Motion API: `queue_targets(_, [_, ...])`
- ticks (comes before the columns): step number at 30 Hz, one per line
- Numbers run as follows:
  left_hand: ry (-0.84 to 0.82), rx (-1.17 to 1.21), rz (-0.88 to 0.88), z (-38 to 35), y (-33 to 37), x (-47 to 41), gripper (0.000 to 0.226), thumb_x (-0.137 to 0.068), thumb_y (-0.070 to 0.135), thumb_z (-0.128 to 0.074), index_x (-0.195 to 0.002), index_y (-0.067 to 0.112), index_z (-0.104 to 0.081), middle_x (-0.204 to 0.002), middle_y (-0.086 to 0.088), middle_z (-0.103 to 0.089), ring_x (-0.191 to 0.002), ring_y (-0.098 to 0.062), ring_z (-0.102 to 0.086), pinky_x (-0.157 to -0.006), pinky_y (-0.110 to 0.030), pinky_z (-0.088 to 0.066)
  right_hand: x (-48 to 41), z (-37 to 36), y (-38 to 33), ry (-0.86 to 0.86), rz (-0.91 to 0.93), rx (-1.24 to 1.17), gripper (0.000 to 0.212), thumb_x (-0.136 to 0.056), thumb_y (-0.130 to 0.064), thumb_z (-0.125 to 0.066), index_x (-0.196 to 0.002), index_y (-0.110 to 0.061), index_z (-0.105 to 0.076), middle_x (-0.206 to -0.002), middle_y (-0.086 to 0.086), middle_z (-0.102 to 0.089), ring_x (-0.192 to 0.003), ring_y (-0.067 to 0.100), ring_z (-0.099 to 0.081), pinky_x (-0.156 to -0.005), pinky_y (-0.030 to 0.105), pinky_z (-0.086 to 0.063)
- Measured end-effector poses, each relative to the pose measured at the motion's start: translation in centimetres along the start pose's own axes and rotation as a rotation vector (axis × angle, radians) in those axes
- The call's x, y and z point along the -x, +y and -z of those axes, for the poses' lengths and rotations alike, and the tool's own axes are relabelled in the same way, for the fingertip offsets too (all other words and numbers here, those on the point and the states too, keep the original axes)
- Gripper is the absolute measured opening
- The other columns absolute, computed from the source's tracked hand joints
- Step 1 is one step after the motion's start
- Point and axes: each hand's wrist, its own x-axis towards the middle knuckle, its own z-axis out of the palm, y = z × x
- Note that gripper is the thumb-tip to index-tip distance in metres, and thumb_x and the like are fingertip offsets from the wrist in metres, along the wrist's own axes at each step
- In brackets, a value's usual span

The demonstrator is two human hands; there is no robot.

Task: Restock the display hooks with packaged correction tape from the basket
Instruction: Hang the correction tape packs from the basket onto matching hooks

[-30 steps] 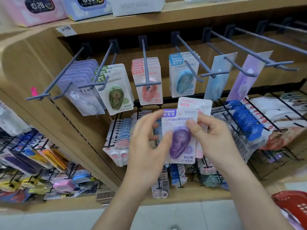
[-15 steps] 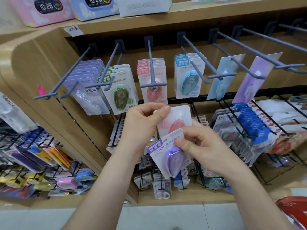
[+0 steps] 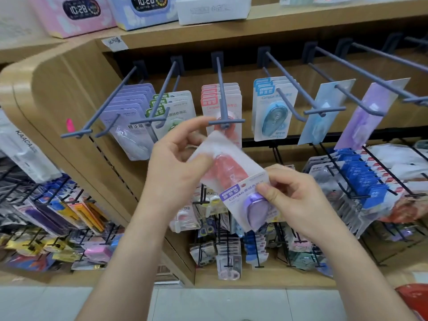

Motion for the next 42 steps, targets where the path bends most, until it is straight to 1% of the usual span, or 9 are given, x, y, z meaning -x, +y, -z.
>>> queue_targets(2, [-0.243, -0.1, 0.035, 1.7, 0.4, 0.5, 0.051, -0.072, 0.006, -0.054, -0.107, 0.038, -0.072, -0.09, 0.017, -0.068, -0.081, -0.014, -0.064, -0.062, -0.029, -0.052, -0.2, 0.8, -0.5, -0.052, 0.06, 0.103, 0.02, -0.088, -0.02, -0.06, -0.077, -0.005, -0.067, -0.084, -0.001, -0.061, -0.082, 0.016, -0.059, -0.074, 0.03, -0.047])
queue_targets(5, [-0.472, -0.241, 0.121, 2.5, 0.9, 0.8, 0.027, -0.08, 0.033, -0.078, -0.106, 0.036, -0.074, -0.104, 0.015, -0.073, -0.097, -0.007, -0.068, -0.078, -0.025, -0.054, -0.7, 1.3, -1.6, -0.162, 0.129, 0.273, 0.019, -0.088, -0.019, -0.06, -0.073, -0.007, -0.065, -0.084, -0.004, -0.059, -0.082, 0.015, -0.059, -0.074, 0.029, -0.046])
queue_targets(10, [-0.279, -0.393, 0.123, 1.8, 0.5, 1.4, 0.029, -0.067, 0.044, -0.077, -0.093, 0.032, -0.077, -0.085, 0.013, -0.076, -0.078, -0.006, -0.07, -0.069, -0.027, -0.056, -1.1, 0.9, -2.0, -0.119, 0.073, 0.209, 0.018, -0.086, -0.025, -0.06, -0.082, -0.012, -0.071, -0.099, -0.017, -0.058, -0.098, 0.008, -0.059, -0.08, 0.018, -0.046])
queue_targets(15, [0.062, 0.173, 0.191, 1.0, -1.3, 3.4, 0.027, -0.078, 0.029, -0.065, -0.102, 0.017, -0.066, -0.087, -0.001, -0.077, -0.076, -0.013, -0.073, -0.064, -0.024, -0.057, -0.6, 0.8, -0.9, -0.225, -0.1, -0.076, 0.018, -0.084, -0.026, -0.062, -0.091, -0.034, -0.076, -0.12, -0.023, -0.064, -0.116, 0.003, -0.061, -0.097, 0.036, -0.05])
queue_targets(20, [0.064, 0.372, 0.24, -2.2, -2.7, 4.8, 0.024, -0.091, 0.025, -0.064, -0.11, 0.012, -0.057, -0.094, -0.003, -0.076, -0.082, -0.014, -0.072, -0.066, -0.025, -0.056, -0.9, -2.1, -0.9, -0.135, -0.057, -0.15, 0.018, -0.094, -0.011, -0.06, -0.094, -0.022, -0.073, -0.097, -0.006, -0.075, -0.089, 0.003, -0.068, -0.078, 0.019, -0.052])
queue_targets(24, [0.052, 0.307, 0.123, -0.9, -2.4, 2.8, 0.031, -0.081, 0.02, -0.073, -0.11, 0.015, -0.064, -0.104, -0.006, -0.074, -0.097, -0.023, -0.07, -0.078, -0.033, -0.057, -0.9, -1.4, -0.6, -0.069, -0.048, -0.064, 0.017, -0.089, -0.024, -0.058, -0.096, -0.02, -0.073, -0.096, -0.007, -0.076, -0.093, 0.008, -0.07, -0.08, 0.027, -0.056])
queue_targets(30, [0.1, 0.147, 0.031, -1.7, 0.6, -1.3, 0.013, -0.082, 0.013, -0.075, -0.092, 0.021, -0.074, -0.087, 0.004, -0.077, -0.085, -0.011, -0.072, -0.07, -0.026, -0.058, -1.1, -1.6, -1.2, -0.049, 0.007, 0.033, 0.022, -0.091, -0.027, -0.056, -0.094, -0.012, -0.072, -0.092, -0.002, -0.074, -0.091, 0.016, -0.068, -0.081, 0.043, -0.055])
queue_targets(35, [0.137, 0.003, -0.045, -2.4, 0.3, -2.2, 0.016, -0.086, 0.009, -0.073, -0.088, 0.024, -0.071, -0.088, 0.009, -0.072, -0.083, -0.001, -0.07, -0.064, -0.015, -0.053, -1.3, -1.4, -1.3, -0.014, -0.016, 0.006, 0.02, -0.092, -0.025, -0.058, -0.095, -0.013, -0.072, -0.091, -0.002, -0.075, -0.089, 0.016, -0.069, -0.079, 0.041, -0.056])
queue_targets(42, [0.149, 0.144, 0.091, -2.5, -0.2, -3.0, 0.019, -0.088, 0.01, -0.07, -0.079, 0.027, -0.073, -0.086, 0.005, -0.075, -0.086, -0.01, -0.072, -0.065, -0.025, -0.058, -1.6, -1.6, -1.2, 0.008, -0.087, -0.022, 0.014, -0.098, -0.015, -0.059, -0.097, -0.013, -0.073, -0.091, 0.0, -0.075, -0.088, 0.02, -0.071, -0.077, 0.051, -0.058])
